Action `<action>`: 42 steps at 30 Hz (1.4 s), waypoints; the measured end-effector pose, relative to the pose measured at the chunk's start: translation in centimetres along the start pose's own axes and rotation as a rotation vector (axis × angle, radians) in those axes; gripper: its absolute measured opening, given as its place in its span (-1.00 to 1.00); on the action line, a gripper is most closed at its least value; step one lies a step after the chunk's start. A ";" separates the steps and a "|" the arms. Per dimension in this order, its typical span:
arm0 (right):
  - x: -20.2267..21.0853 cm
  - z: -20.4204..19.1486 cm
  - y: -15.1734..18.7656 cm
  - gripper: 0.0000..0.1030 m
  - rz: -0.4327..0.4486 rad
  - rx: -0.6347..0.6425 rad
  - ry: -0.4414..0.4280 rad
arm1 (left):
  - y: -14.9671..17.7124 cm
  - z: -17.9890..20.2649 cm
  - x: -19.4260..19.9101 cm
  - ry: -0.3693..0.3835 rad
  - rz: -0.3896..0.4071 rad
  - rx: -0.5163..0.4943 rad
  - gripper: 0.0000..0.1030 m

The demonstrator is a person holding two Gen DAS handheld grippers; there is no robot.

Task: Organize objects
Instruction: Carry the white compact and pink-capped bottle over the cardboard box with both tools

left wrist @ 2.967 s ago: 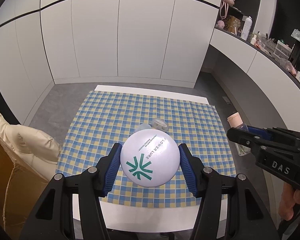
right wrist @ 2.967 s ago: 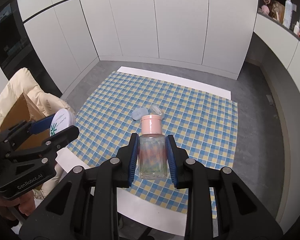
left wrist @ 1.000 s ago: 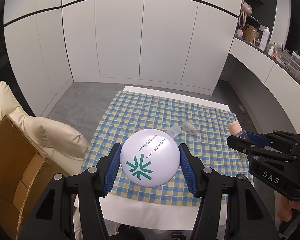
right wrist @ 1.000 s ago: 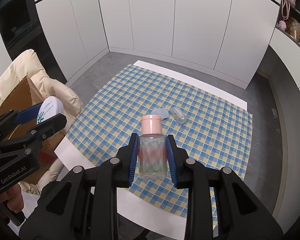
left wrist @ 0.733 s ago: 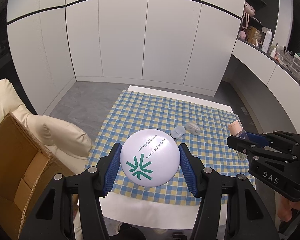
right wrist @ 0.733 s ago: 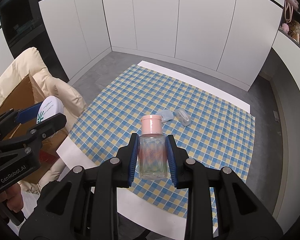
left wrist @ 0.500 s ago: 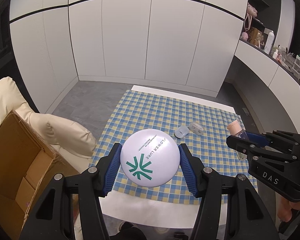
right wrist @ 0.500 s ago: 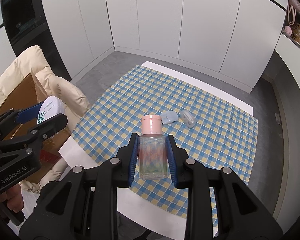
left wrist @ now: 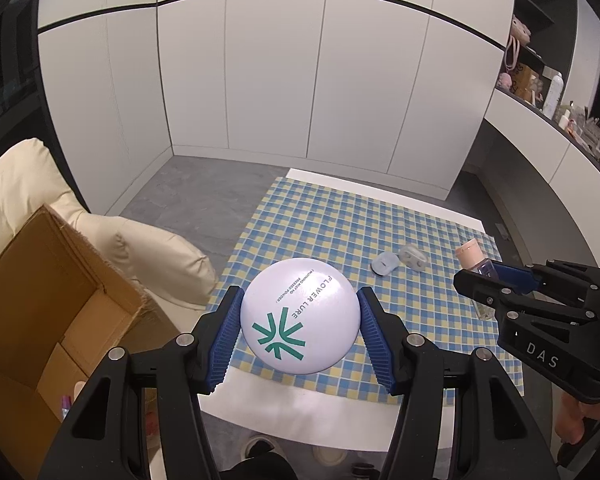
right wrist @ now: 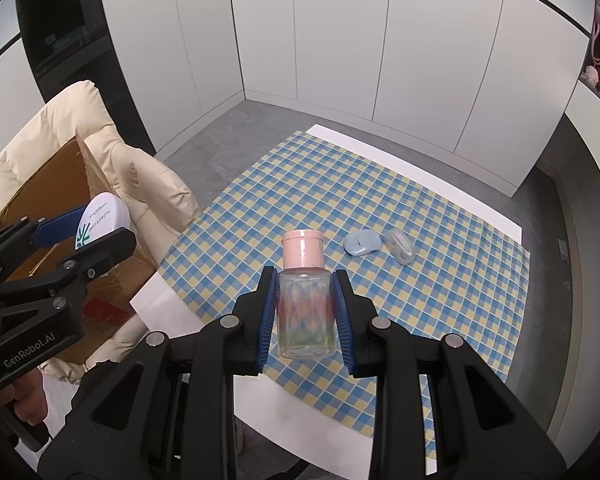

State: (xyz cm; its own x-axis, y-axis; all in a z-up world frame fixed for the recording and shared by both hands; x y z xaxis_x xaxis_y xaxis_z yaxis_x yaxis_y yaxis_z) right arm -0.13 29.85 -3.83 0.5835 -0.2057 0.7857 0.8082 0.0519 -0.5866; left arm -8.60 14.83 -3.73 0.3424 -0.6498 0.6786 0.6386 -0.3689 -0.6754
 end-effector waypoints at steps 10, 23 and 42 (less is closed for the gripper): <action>0.1 -2.6 -0.5 -0.45 0.007 0.036 -0.022 | 0.5 -1.7 1.3 -0.029 0.017 0.027 0.11; 0.4 -5.3 -1.0 -0.45 0.021 0.079 -0.043 | 1.0 -3.9 2.8 -0.064 0.036 0.061 0.12; 1.3 -9.6 -1.5 -0.45 0.048 0.148 -0.080 | 1.8 -7.0 4.9 -0.110 0.065 0.110 0.12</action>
Point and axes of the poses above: each gripper's, at about its wrist camera, not at the fingertips, and x roughly against the way its jaws point, z to its right, y to its underside, the point moved 6 cm from there along -x, roughly the way its jaws point, and after that the axes turned 14 degrees about y, right-handed, at the moved point
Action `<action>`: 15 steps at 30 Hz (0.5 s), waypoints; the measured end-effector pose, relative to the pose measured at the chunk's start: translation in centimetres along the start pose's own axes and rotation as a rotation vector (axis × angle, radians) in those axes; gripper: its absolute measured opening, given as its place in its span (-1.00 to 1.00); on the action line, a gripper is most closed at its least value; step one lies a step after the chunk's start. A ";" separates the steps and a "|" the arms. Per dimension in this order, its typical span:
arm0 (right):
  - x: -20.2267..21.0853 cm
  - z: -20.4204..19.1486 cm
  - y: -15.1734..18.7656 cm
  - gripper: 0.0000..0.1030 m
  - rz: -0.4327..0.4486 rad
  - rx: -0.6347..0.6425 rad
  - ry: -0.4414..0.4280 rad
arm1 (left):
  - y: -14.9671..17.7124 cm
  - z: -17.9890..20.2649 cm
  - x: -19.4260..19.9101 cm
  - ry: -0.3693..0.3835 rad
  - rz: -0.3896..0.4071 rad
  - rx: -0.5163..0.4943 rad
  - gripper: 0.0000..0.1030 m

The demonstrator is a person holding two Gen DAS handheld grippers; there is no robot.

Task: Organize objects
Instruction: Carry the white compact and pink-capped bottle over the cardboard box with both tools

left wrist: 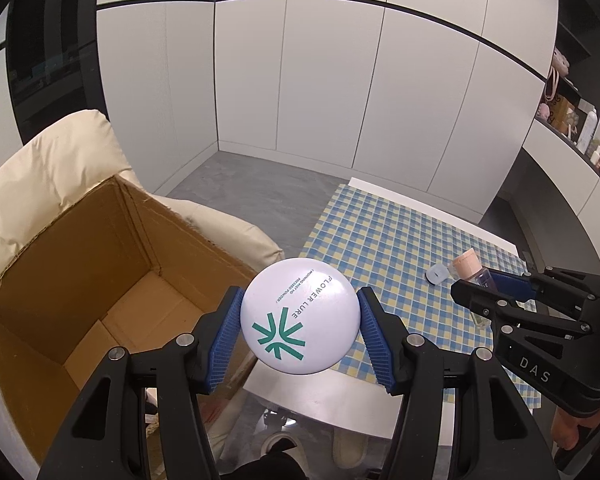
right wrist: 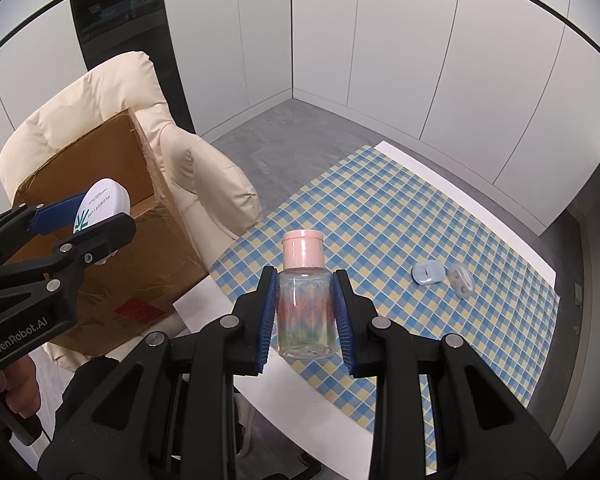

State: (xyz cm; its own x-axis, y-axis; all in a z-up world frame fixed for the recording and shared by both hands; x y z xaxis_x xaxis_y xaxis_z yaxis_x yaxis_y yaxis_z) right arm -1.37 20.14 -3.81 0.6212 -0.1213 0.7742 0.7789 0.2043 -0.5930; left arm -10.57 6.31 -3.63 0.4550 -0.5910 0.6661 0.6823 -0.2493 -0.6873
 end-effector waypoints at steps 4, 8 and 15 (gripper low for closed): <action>0.0 -0.7 -0.2 -0.45 0.002 0.009 -0.007 | 0.1 -0.7 0.3 -0.009 0.005 0.010 0.12; 0.1 -1.4 -0.4 -0.45 0.005 0.019 -0.014 | 0.2 -1.3 0.7 -0.019 0.008 0.019 0.12; 0.2 -2.9 -0.8 -0.45 0.011 0.038 -0.028 | 0.4 -2.7 1.6 -0.038 0.017 0.038 0.12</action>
Point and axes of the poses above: each gripper's, at about its wrist camera, not at the fingertips, and x roughly against the way its jaws point, z to its right, y to its underside, the point moved 6 cm from there along -x, roughly the way its jaws point, and after that the axes turned 14 degrees about y, right-handed, at the moved point
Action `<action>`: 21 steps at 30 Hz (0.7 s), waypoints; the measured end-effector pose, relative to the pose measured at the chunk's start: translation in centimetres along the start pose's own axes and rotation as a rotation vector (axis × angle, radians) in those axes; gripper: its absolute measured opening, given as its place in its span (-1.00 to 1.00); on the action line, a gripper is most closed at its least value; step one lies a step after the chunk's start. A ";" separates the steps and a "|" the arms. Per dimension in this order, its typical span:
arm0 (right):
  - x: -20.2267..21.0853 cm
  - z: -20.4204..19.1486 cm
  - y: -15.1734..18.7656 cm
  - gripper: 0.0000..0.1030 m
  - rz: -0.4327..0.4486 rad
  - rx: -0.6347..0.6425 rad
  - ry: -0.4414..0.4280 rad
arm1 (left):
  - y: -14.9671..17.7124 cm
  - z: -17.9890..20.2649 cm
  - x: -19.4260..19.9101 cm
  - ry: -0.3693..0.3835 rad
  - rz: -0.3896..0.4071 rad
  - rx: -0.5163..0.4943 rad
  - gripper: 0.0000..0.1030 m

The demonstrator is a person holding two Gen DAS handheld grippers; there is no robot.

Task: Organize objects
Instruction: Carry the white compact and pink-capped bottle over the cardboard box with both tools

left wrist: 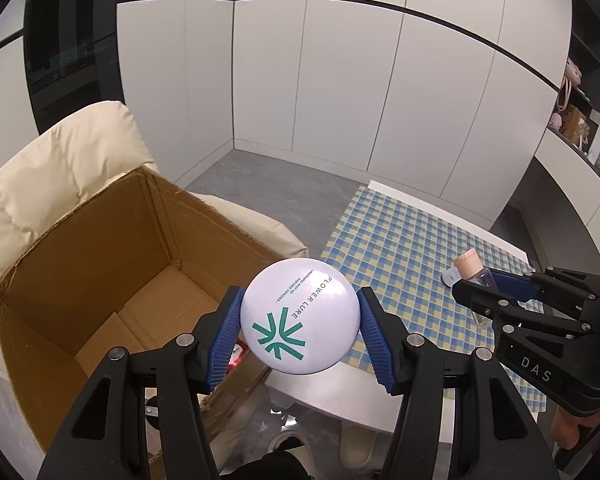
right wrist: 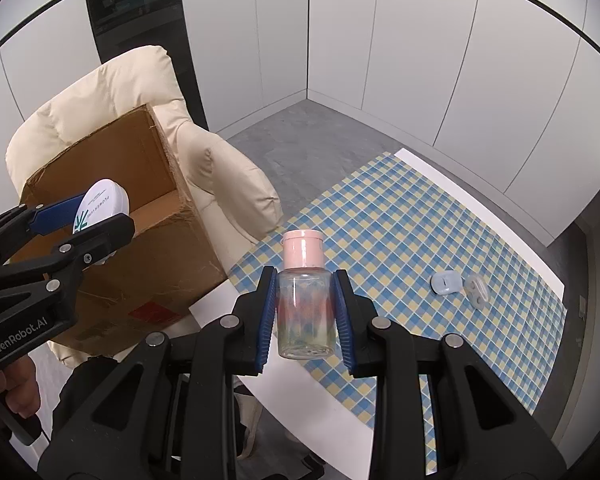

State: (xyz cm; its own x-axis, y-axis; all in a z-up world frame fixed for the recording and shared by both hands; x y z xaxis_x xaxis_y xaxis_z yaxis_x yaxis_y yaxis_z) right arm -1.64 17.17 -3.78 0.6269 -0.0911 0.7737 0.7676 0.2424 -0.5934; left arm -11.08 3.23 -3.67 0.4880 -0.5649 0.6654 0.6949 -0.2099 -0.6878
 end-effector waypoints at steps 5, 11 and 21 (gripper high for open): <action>0.1 -1.1 -0.3 -0.45 0.003 0.014 -0.010 | 0.1 -1.0 0.5 -0.011 0.005 0.014 0.12; 0.1 -2.3 -0.6 -0.45 0.008 0.029 -0.019 | 0.3 -1.9 1.1 -0.026 0.011 0.028 0.12; 0.3 -4.1 -1.0 -0.45 0.016 0.052 -0.040 | 0.8 -3.3 2.2 -0.054 0.023 0.055 0.12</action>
Point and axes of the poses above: each gripper's, at about its wrist camera, not at the fingertips, and x roughly against the way its jaws point, z to its right, y to its underside, the point moved 6 cm from there along -x, roughly the way its jaws point, and after that the axes turned 14 degrees about y, right-handed, at the moved point
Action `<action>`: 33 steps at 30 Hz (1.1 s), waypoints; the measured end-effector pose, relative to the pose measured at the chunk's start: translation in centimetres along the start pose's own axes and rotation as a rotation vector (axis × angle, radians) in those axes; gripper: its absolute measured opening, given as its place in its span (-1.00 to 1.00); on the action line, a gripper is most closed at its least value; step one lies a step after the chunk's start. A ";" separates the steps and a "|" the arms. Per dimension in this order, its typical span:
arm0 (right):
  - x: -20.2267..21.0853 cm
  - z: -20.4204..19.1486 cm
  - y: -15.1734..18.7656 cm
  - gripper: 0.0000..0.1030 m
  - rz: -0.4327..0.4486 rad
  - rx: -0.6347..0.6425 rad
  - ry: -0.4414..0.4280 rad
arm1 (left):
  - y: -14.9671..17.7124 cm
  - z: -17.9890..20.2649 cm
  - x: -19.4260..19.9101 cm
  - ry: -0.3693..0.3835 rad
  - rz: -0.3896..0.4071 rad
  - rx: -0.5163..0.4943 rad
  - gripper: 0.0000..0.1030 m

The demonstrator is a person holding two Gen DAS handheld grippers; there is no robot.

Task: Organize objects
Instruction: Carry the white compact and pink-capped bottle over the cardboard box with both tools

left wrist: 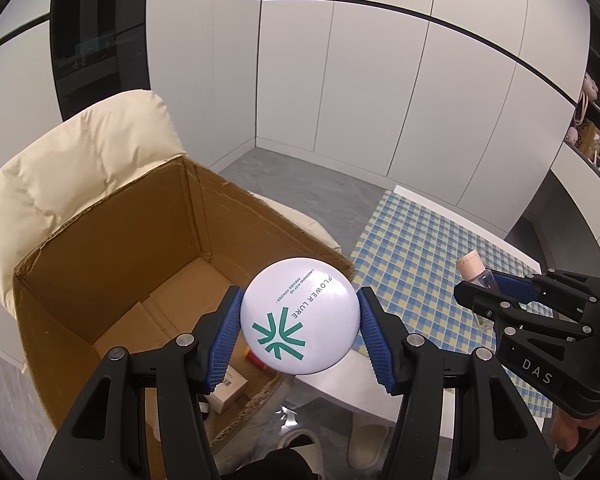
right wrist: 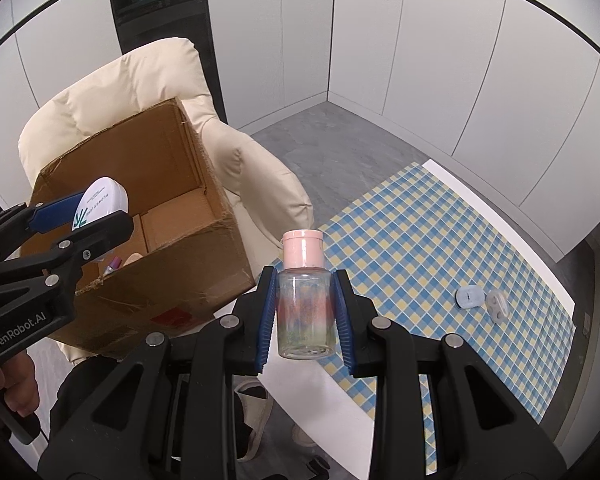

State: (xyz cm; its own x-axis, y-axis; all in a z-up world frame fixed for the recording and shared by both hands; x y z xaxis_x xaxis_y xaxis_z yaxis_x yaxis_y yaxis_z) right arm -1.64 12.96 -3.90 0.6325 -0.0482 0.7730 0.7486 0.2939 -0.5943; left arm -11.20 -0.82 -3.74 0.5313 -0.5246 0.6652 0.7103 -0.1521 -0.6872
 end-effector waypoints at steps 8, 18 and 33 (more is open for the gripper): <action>0.2 -1.8 -0.7 -0.45 0.009 0.016 -0.026 | 0.3 -1.9 0.5 -0.029 0.001 0.025 0.12; 0.3 -4.4 -1.3 -0.45 0.021 0.045 -0.064 | 1.0 -4.1 2.1 -0.078 0.015 0.046 0.12; 0.6 -8.8 -1.6 -0.44 0.028 0.107 -0.117 | 2.1 -8.1 3.2 -0.145 0.004 0.108 0.12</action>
State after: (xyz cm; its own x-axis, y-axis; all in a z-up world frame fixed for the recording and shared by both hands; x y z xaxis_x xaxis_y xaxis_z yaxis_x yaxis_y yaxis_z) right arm -0.75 4.02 -4.45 0.6209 0.0713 0.7807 0.7016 0.3937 -0.5939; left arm -11.76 -9.59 -5.46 0.5897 -0.3975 0.7031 0.7495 -0.0549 -0.6597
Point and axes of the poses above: each gripper's, at about its wrist camera, not at the fingertips, and x roughly against the way its jaws point, z to its right, y to its underside, the point moved 6 cm from there along -x, roughly the way its jaws point, and after that the axes turned 14 degrees about y, right-handed, at the moved point
